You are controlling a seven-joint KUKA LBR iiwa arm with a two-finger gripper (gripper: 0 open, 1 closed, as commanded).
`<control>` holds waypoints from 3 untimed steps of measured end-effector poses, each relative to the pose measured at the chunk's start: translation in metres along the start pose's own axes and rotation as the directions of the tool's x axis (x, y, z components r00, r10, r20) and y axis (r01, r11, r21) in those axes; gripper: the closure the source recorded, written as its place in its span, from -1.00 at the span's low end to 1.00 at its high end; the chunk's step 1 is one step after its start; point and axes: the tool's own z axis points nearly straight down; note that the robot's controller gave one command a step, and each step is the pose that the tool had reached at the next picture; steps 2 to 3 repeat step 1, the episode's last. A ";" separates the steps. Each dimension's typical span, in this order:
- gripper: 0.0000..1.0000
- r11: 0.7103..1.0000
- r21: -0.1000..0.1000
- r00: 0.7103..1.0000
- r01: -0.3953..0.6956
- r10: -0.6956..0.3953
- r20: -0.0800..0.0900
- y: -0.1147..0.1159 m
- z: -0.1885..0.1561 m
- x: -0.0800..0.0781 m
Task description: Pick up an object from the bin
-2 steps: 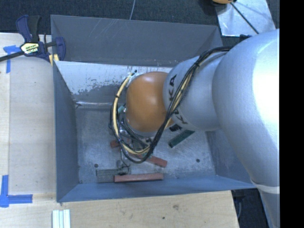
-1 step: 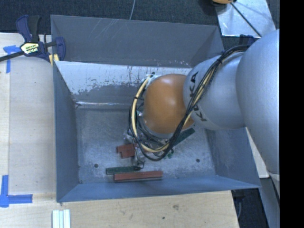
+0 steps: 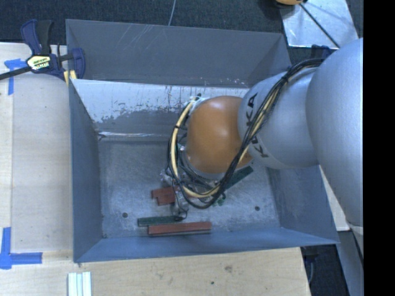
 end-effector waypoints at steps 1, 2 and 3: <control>1.00 1.000 -0.001 1.000 -0.028 0.028 -0.006 -0.026 -0.199 0.021; 1.00 1.000 -0.001 1.000 -0.028 0.028 -0.006 -0.026 -0.199 0.021; 1.00 1.000 -0.001 1.000 -0.028 0.028 -0.006 -0.026 -0.199 0.021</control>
Offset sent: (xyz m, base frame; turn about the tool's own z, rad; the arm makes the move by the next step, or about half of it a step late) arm 0.0000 0.0000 0.0000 0.0000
